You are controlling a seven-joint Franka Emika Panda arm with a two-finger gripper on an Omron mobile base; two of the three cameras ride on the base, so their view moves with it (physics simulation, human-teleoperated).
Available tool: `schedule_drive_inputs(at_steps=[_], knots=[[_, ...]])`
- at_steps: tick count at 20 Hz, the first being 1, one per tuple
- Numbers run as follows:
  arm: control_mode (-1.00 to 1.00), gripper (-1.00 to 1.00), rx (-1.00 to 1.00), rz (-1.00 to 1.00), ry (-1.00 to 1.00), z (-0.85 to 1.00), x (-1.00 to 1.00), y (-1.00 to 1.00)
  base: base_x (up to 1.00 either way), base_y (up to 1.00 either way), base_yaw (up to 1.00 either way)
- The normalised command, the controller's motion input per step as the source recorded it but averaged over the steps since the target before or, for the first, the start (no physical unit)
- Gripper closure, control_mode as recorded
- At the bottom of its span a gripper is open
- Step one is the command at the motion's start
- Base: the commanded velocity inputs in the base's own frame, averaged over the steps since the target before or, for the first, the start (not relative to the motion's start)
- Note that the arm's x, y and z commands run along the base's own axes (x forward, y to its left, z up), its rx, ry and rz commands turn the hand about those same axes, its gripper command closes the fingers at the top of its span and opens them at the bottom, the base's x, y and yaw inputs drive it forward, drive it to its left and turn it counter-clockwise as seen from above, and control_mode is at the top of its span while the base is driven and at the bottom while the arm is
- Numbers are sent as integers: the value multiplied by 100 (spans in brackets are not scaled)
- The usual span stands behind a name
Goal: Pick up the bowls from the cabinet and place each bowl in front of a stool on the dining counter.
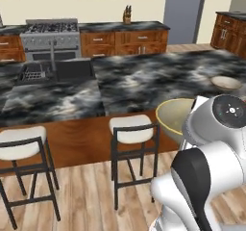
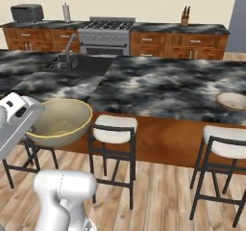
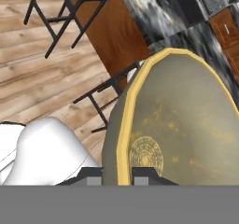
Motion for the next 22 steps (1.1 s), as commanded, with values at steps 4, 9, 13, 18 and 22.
schedule_drive_inputs(at_steps=[4,9,13,18,22], knots=[[100,100,0,0,0,0,0,0,64,61,-20],[100,100,0,0,0,0,0,0,91,9,-27],[100,100,0,0,0,0,0,0,48,-6,-22],[100,100,0,0,0,0,0,0,32,0,-9],[100,100,0,0,0,0,0,0,50,-14,-2]])
